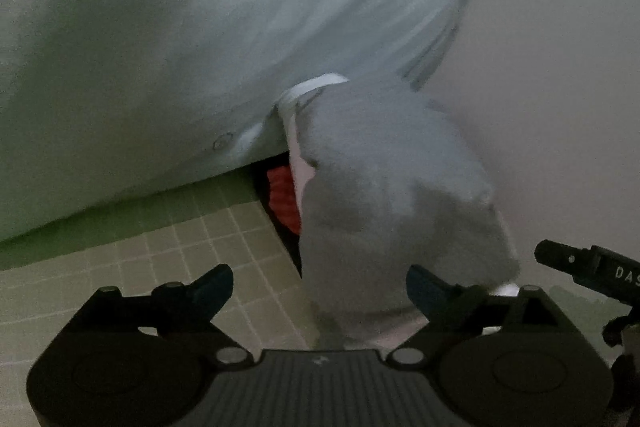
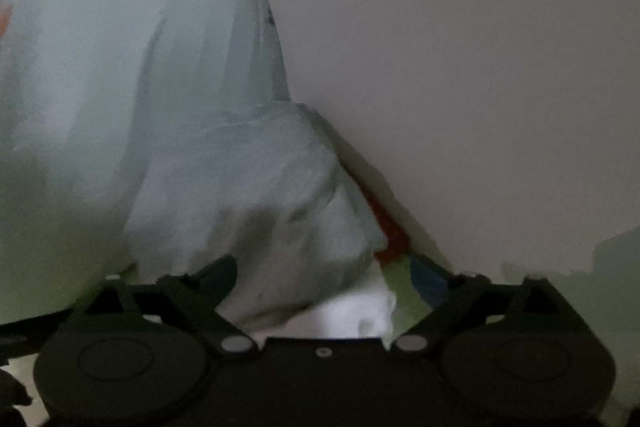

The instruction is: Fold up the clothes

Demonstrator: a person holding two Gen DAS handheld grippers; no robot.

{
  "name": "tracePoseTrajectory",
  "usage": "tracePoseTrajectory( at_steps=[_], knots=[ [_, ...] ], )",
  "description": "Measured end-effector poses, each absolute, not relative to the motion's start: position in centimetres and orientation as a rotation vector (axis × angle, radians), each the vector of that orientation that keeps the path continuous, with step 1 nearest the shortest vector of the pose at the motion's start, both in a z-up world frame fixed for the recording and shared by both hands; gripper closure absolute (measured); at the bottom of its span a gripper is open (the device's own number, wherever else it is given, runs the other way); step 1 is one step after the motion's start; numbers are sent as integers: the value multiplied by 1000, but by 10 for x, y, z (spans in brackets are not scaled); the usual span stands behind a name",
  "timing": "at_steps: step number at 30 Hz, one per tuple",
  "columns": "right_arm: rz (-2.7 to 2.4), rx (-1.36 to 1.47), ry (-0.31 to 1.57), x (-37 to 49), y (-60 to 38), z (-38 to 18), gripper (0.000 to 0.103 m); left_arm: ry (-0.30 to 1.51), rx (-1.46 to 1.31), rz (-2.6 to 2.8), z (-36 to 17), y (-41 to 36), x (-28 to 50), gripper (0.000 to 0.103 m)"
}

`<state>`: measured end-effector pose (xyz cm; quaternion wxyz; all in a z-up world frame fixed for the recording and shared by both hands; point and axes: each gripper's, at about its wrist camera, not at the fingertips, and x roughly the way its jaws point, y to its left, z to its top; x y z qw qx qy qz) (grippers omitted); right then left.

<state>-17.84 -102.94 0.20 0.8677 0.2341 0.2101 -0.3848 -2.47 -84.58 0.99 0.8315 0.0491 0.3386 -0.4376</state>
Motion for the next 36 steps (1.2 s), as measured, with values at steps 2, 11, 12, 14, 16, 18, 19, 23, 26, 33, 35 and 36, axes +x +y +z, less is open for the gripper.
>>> tracePoseTrajectory(
  at_steps=[2,11,12,14,16,18,19,23,26,33,35,36],
  knots=[
    [-802,490,441,-189,-1013,5,4,695,105,-936,18,-831,-41,3],
    [-756,382,478,-218,-926,-1,0,705,131,-943,25,-770,-97,0],
    [-755,373,484,-221,-917,-3,0,710,150,-948,24,-765,-102,0],
    [-759,376,496,-227,-902,-7,0,717,192,-955,21,-756,-112,0],
    [-762,385,509,-235,-889,-10,0,706,247,-947,21,-749,-119,0],
    [-765,392,513,-240,-881,-12,0,695,282,-960,22,-741,-124,0],
    [-767,394,514,-243,-877,-13,0,696,288,-972,22,-736,-126,0],
    [-787,398,517,-252,-867,-13,0,707,279,-1012,25,-723,-125,0],
    [-800,399,518,-258,-861,-13,0,700,275,-1044,26,-716,-128,0],
    [-817,389,516,-267,-857,-9,0,659,263,-1108,29,-709,-137,0],
    [-817,387,518,-268,-856,-9,0,648,266,-1111,30,-708,-140,0],
    [-817,388,518,-269,-856,-9,0,645,269,-1112,31,-708,-141,0]
  ],
)
